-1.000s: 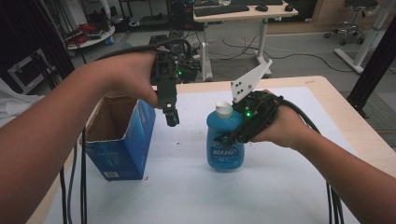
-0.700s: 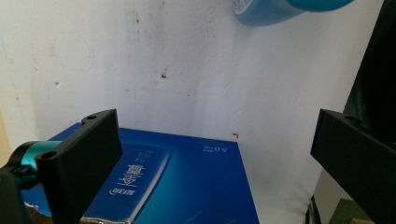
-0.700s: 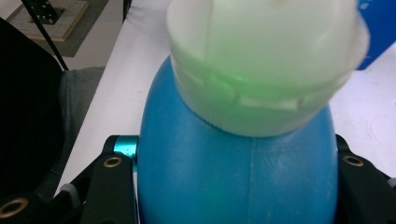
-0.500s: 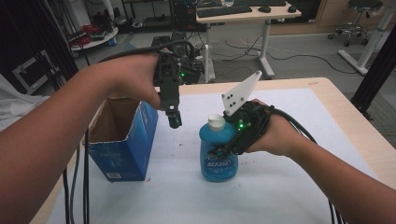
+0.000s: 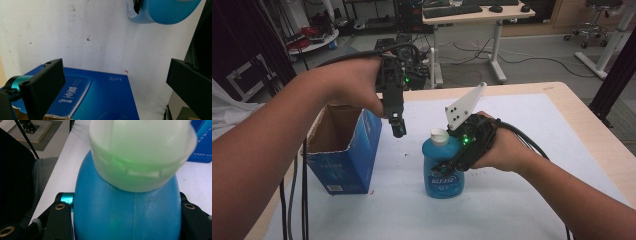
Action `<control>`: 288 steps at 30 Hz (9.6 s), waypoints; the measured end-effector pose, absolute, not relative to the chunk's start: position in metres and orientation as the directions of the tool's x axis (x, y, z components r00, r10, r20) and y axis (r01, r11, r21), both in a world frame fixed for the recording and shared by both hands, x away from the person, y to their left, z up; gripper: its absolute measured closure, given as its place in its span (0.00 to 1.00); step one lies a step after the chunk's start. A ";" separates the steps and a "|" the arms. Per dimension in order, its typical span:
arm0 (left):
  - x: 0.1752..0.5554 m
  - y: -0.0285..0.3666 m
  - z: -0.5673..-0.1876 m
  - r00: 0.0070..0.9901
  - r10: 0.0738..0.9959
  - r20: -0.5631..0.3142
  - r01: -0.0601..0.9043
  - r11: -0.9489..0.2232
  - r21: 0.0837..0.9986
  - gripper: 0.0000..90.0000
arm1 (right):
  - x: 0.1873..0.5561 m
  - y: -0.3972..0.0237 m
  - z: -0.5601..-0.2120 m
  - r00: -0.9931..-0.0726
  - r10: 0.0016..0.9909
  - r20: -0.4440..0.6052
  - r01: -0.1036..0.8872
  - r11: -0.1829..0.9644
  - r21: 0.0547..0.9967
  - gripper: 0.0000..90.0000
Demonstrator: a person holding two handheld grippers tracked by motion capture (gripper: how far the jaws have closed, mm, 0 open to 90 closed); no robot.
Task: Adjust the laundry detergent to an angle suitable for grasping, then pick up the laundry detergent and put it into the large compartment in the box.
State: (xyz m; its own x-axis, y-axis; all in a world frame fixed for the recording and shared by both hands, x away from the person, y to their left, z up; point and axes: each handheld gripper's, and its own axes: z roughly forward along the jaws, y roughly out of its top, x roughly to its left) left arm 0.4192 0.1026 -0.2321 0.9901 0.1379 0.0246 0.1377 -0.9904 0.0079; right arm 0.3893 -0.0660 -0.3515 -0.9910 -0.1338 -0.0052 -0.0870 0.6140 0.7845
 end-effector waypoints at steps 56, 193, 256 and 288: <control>0.419 0.109 -0.228 0.987 0.156 0.032 0.156 -0.988 0.006 0.02 | 0.389 -0.086 -0.339 -0.991 -0.091 0.098 0.015 0.654 0.757 0.15; 0.399 0.098 -0.221 0.998 0.042 -0.048 0.050 -0.986 0.160 0.02 | 0.413 -0.133 -0.160 -0.998 0.028 -0.055 0.020 0.990 0.139 0.01; 0.382 0.018 -0.296 0.999 -0.045 -0.016 -0.045 -0.999 0.028 0.03 | 0.416 -0.143 -0.180 -0.999 0.026 -0.036 0.021 0.991 0.129 0.01; 0.381 0.018 -0.295 0.999 -0.053 -0.006 -0.053 -0.998 0.025 0.21 | 0.417 -0.140 -0.180 -0.999 0.028 -0.038 0.023 0.992 0.124 0.01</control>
State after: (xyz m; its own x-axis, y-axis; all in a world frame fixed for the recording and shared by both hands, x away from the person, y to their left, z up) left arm 0.3806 0.0183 -0.2947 0.9986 -0.0529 -0.0055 -0.0527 -0.9983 0.0252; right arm 0.4174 -0.1404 -0.1803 -0.9989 0.0276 -0.0376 0.0228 0.9920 0.1241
